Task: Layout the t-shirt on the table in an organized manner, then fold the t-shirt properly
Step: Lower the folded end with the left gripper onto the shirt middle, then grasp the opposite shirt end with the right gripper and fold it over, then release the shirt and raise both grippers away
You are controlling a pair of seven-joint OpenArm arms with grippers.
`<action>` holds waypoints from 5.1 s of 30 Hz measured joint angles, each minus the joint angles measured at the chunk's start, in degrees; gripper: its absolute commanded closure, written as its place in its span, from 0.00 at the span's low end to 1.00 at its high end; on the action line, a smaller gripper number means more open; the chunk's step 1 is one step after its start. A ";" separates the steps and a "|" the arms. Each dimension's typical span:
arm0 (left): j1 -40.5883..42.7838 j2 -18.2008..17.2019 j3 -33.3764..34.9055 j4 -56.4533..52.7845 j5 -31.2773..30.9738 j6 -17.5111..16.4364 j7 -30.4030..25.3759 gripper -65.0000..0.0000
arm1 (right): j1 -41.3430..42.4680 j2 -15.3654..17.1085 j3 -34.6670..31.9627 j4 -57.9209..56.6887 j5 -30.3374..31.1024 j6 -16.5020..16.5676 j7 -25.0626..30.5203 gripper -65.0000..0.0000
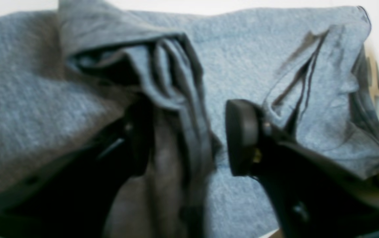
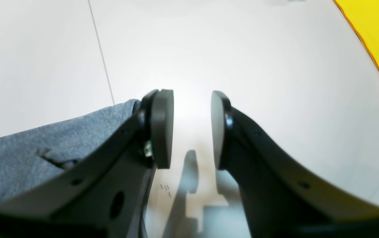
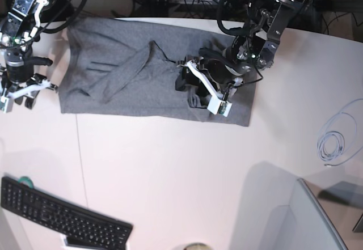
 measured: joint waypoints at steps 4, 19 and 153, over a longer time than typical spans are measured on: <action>0.39 -0.11 -0.02 4.83 -0.42 0.00 0.04 0.31 | 0.02 -0.02 0.00 0.00 0.00 0.02 0.00 0.72; 12.37 -7.02 -9.07 18.78 0.22 -0.17 8.70 0.65 | -1.81 0.07 -6.67 1.27 -0.35 5.35 -0.24 0.72; 8.83 -0.46 -76.00 -16.72 25.94 -32.46 -8.41 1.00 | -2.97 4.63 -53.24 -5.88 10.05 17.75 -34.77 0.66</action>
